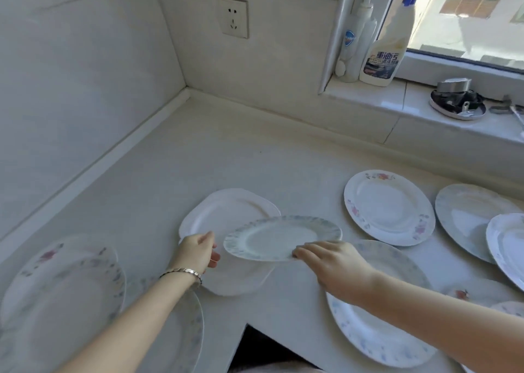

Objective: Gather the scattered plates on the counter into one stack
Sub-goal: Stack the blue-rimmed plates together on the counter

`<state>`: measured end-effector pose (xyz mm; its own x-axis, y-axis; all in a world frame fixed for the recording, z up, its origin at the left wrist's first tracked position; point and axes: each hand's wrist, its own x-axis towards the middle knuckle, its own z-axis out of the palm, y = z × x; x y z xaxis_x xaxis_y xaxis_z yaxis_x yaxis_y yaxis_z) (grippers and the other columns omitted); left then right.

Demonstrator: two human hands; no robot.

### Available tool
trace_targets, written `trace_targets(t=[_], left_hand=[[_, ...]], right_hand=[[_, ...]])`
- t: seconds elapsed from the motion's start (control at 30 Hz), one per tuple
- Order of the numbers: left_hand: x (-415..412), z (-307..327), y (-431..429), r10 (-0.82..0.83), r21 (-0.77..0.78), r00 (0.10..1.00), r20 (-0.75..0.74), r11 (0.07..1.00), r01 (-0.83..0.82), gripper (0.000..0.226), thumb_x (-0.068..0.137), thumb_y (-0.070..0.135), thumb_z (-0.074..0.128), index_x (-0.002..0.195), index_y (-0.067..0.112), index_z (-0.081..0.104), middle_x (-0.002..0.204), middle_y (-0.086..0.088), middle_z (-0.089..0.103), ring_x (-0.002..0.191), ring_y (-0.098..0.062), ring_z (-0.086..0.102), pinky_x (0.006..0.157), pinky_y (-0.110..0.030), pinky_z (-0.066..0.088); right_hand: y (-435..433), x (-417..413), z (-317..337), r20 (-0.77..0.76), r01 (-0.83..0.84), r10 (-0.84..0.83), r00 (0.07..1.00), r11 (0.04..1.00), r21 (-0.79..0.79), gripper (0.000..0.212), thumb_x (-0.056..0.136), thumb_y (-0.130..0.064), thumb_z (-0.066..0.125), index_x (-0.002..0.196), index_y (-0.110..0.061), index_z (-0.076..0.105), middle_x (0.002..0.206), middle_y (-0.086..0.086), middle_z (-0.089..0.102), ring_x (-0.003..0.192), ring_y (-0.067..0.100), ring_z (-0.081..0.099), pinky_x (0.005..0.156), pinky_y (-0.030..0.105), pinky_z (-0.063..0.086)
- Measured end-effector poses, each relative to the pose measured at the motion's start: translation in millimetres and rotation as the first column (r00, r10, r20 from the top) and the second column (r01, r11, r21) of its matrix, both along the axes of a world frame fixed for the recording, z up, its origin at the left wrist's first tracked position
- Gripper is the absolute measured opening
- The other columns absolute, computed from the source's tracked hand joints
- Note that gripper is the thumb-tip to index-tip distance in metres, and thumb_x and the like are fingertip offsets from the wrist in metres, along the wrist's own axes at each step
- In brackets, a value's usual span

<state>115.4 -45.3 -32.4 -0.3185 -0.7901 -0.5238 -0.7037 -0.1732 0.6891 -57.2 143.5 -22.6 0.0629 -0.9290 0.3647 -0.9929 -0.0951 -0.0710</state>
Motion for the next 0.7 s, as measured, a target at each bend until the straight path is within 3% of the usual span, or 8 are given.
trace_targets(t=[0.1,0.2,0.4,0.7], left_hand=[[37,-9,-13,0.089,-0.052,0.994,0.058,0.995,-0.086,0.032,0.093,0.022,0.043,0.069,0.009,0.060,0.054,-0.003,0.064,0.056,-0.024,0.059,0.054,-0.024,0.038],[71,-16,-22,0.140,-0.070,0.984,0.110,0.989,-0.133,0.031,0.094,0.021,0.042,0.068,0.012,0.057,0.060,-0.003,0.064,0.055,-0.022,0.059,0.053,-0.024,0.037],[108,-28,-24,0.212,-0.087,0.965,0.157,0.976,-0.200,0.033,0.093,0.018,0.042,0.063,0.012,0.053,0.047,0.003,0.060,0.055,-0.023,0.058,0.051,-0.023,0.035],[123,-27,-20,0.238,-0.106,0.960,0.148,0.969,-0.224,0.026,0.092,0.018,0.043,0.072,0.011,0.058,0.062,-0.002,0.064,0.060,-0.023,0.061,0.057,-0.025,0.040]], right_hand=[[-36,13,-23,0.023,-0.098,0.098,0.995,0.995,-0.030,0.052,0.074,0.004,0.022,0.074,-0.008,0.072,0.067,0.001,0.072,0.057,0.018,0.069,0.045,0.023,0.052],[-61,21,-38,0.013,-0.174,0.176,0.984,0.980,-0.093,0.071,0.092,-0.006,0.005,0.071,-0.006,0.073,0.070,0.004,0.073,0.059,0.019,0.070,0.048,0.025,0.054],[-83,29,-81,-0.089,-0.258,0.251,0.964,0.962,-0.087,0.065,0.097,-0.005,0.016,0.075,-0.005,0.076,0.079,0.008,0.076,0.069,0.021,0.073,0.057,0.028,0.059],[-67,32,-120,-0.031,-0.284,0.287,0.957,0.955,0.084,0.060,0.099,-0.013,0.022,0.081,-0.018,0.078,0.089,0.000,0.077,0.079,0.017,0.074,0.066,0.026,0.060]])
